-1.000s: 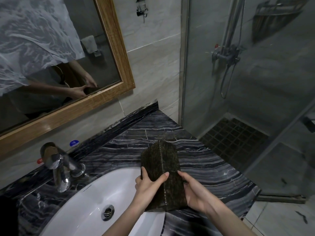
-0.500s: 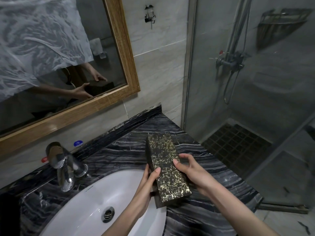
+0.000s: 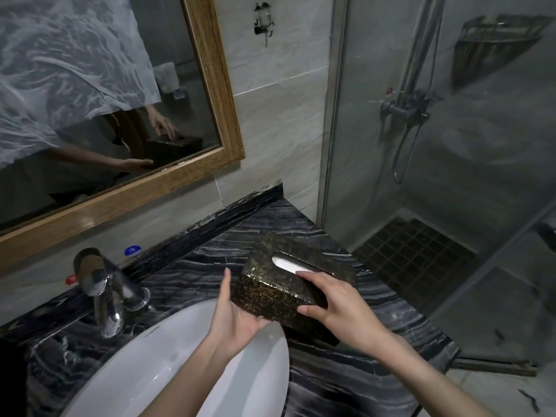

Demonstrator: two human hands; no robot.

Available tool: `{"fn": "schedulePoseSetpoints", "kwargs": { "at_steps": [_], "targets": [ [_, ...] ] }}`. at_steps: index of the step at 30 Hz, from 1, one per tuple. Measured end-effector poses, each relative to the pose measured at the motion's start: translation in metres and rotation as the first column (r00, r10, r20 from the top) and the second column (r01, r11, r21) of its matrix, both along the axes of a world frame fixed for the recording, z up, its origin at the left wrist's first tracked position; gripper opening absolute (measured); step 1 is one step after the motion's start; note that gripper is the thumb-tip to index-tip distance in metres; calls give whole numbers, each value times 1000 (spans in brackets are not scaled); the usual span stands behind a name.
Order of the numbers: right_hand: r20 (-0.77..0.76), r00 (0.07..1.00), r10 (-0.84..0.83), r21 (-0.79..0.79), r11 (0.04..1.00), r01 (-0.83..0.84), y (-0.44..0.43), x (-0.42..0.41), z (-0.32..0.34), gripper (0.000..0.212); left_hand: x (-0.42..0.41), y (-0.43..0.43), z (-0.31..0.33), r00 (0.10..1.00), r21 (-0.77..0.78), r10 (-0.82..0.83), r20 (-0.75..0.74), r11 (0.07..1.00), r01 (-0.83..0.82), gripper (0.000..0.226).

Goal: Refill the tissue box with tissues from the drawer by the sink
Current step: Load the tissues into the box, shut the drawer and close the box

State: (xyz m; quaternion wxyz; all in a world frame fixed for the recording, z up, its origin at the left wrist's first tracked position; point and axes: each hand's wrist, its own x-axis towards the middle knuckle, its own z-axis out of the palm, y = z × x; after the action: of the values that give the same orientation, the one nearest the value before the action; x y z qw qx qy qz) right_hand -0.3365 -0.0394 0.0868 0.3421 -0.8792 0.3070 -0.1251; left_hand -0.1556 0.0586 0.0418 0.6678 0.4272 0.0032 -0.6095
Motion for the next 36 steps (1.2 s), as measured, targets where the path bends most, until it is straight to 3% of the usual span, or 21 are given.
{"fn": "schedulePoseSetpoints", "kwargs": {
  "at_steps": [3,9,15,20,27,31,34,36],
  "targets": [
    [-46,998,50,-64,997,-53,-2,-3,-10,61,9,3,-5,982,119,-83,167,991,63,51],
    [-174,969,174,-228,950,-211,-3,-10,-39,59,17,5,-19,879,267,-278,387,946,182,62],
    [-215,950,226,-277,919,-282,-5,-14,-51,55,5,8,-34,760,343,-407,506,904,256,65],
    [-268,929,254,-262,909,-324,-7,-18,-63,53,-7,9,-47,745,393,-412,525,894,217,45],
    [-271,929,250,-206,928,-310,-12,-21,-73,53,-12,1,-53,672,503,-451,587,854,134,42],
    [-298,921,252,-184,931,-314,-16,-18,-74,57,-11,1,-53,713,500,-446,541,852,154,45],
    [-180,971,159,-173,966,-190,-13,-23,-66,54,-11,6,-53,763,477,-435,477,858,191,52],
    [-9,998,-61,-132,989,60,-12,-32,-64,50,-11,9,-50,782,475,-451,431,850,229,50]
  ]
}}
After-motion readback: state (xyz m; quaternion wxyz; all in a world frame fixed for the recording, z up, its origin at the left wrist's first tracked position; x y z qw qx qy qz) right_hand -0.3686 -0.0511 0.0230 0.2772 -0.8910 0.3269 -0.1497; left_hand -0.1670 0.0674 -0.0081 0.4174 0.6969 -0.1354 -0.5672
